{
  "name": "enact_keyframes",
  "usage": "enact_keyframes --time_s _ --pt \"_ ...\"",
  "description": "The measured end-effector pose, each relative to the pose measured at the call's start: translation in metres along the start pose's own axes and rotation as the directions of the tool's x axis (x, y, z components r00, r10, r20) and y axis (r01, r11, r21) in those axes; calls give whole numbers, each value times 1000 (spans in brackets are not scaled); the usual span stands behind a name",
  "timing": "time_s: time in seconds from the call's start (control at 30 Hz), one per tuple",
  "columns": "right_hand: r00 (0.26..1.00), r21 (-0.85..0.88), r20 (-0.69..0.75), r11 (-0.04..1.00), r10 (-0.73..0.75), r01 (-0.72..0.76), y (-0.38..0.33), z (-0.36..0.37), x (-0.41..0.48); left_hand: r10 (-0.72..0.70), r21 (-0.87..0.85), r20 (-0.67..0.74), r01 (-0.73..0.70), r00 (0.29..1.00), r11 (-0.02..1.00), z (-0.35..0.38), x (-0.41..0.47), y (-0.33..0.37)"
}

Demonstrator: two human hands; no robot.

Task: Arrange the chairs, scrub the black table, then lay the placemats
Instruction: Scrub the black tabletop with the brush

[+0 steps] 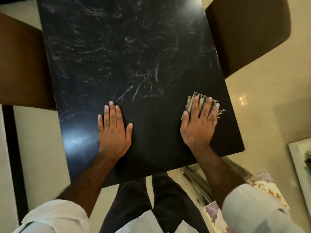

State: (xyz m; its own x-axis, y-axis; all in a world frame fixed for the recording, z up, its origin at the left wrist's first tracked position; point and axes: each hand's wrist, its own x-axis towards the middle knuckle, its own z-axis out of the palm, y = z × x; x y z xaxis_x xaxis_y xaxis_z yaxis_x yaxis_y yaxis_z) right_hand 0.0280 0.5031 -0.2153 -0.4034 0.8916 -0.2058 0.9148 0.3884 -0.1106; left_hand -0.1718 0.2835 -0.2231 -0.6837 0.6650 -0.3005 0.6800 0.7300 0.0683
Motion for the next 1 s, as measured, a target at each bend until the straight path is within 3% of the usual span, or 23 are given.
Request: enact_keyframes --time_s 0.1,0.27,0.37,0.43,0.57,0.67,0.73,0.9,1.0 --pt "999 -3 -53 1000 -9 9 -41 5 14 11 3 -19 -11 1000 1000 3 0 -1" --pt "951 20 -34 952 -306 307 -138 24 -11 19 8 -13 -19 1000 1000 6 -2 -4" --pt "906 30 27 907 -422 421 -140 27 -47 95 -25 8 -95 995 995 6 -3 -15" --pt "922 18 41 923 -386 385 -115 25 -62 103 -41 18 -103 994 994 4 -7 -33" --pt "992 -18 82 995 -96 98 -73 15 -65 -31 -10 -1 31 1000 999 2 -16 -88" --pt "998 -9 27 998 54 -54 -95 16 -41 -22 -27 6 22 1000 999 4 -19 -102" --pt "998 -3 -39 999 53 -53 -138 22 -27 -20 -26 5 20 1000 999 6 -18 -101" --pt "967 40 -25 966 -254 255 -249 41 -52 23 -58 7 -22 1000 998 7 -19 -108" --pt "900 50 57 902 -431 429 -244 46 -90 64 -81 2 -64 998 995 10 -23 -119"
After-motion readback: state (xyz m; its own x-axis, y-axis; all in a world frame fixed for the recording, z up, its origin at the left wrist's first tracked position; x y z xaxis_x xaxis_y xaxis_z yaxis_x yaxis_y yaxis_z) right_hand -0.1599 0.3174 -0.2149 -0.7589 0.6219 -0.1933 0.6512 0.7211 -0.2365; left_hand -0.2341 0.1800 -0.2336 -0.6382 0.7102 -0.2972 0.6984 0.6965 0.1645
